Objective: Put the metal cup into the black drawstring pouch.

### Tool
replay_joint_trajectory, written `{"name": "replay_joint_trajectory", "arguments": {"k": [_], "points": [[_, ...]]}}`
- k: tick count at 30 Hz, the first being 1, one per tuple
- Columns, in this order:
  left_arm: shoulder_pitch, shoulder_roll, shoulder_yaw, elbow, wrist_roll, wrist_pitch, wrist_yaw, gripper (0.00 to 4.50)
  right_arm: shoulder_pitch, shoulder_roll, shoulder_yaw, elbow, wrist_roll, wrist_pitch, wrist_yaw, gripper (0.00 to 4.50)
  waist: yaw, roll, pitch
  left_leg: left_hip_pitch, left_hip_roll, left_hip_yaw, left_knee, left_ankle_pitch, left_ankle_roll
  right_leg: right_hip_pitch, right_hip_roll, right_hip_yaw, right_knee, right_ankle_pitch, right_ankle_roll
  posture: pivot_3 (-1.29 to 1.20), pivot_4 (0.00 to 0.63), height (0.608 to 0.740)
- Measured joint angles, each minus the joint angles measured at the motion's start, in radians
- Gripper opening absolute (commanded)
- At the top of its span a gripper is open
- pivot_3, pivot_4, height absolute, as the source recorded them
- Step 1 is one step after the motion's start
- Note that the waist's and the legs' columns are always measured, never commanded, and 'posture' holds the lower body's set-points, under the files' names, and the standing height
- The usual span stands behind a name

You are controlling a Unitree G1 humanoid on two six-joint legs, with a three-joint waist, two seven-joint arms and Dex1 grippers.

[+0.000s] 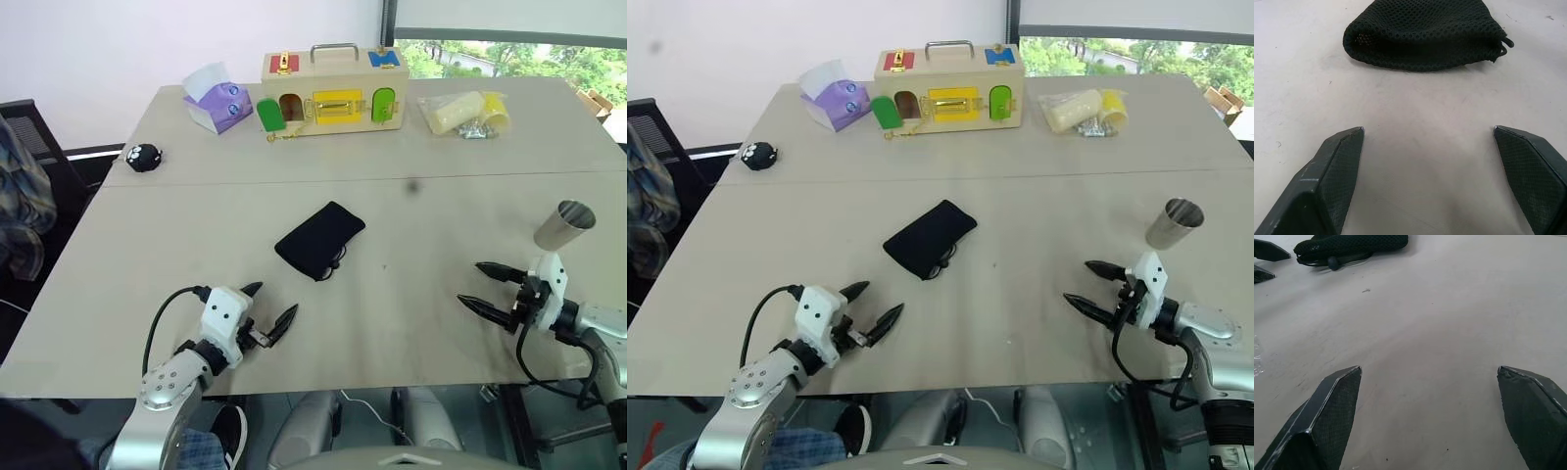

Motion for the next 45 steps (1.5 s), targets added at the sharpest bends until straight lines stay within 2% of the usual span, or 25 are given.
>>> {"name": "replay_joint_trajectory", "arguments": {"k": [7, 17, 29, 35, 42, 45], "points": [[-0.033, 0.025, 0.004, 0.000, -0.018, 0.000, -0.048, 4.39, 0.036, 0.063, 0.006, -0.039, -0.015, -0.071, -0.031, 4.50, 0.000, 0.000, 0.000, 0.000, 0.000, 0.000, 0.000, 0.000, 0.000, 0.000, 0.000, 0.000, 0.000, 0.000, 0.000, 0.00, 0.150, 0.710], [-0.046, 0.030, 0.008, 0.008, -0.019, 0.000, -0.077, 4.39, 0.036, 0.064, 0.006, -0.039, -0.025, -0.116, -0.045, 4.50, -0.001, 0.000, 0.000, 0.000, 0.000, 0.000, 0.000, 0.000, 0.000, 0.000, 0.001, 0.000, 0.000, 0.000, 0.000, 0.00, 0.150, 0.710], [-0.134, 0.136, 0.056, 0.109, -0.079, -0.038, -0.253, 4.39, 0.047, 0.066, 0.023, -0.094, -0.022, -0.135, -0.038, 4.50, -0.001, 0.000, 0.001, 0.000, 0.001, 0.000, 0.000, 0.000, -0.001, 0.000, 0.001, 0.000, 0.000, 0.000, 0.000, 0.00, 0.150, 0.710], [-0.336, 0.241, 0.045, 0.326, -0.052, -0.162, -0.417, 4.39, 0.123, 0.076, 0.123, -0.286, 0.030, -0.058, -0.022, 4.50, 0.000, 0.001, 0.001, 0.000, 0.001, -0.002, 0.000, 0.000, -0.001, 0.000, 0.001, -0.002, 0.000, 0.000, 0.000, 0.00, 0.150, 0.710], [-0.660, 0.256, -0.060, 0.620, 0.030, -0.305, -0.582, 4.39, 0.127, 0.106, 0.178, -0.436, 0.069, 0.036, -0.087, 4.50, -0.002, 0.000, 0.001, 0.000, 0.000, -0.002, 0.000, 0.000, -0.001, 0.000, 0.002, -0.002, -0.001, 0.000, 0.000, 0.00, 0.150, 0.710], [-0.758, 0.258, -0.106, 0.721, 0.066, -0.340, -0.641, 4.39, 0.130, 0.106, 0.180, -0.441, 0.073, 0.058, -0.101, 4.50, -0.002, 0.000, 0.001, -0.001, 0.000, -0.003, 0.000, 0.000, -0.001, -0.001, 0.003, -0.003, 0.000, 0.000, 0.000, 0.00, 0.150, 0.710]]}}
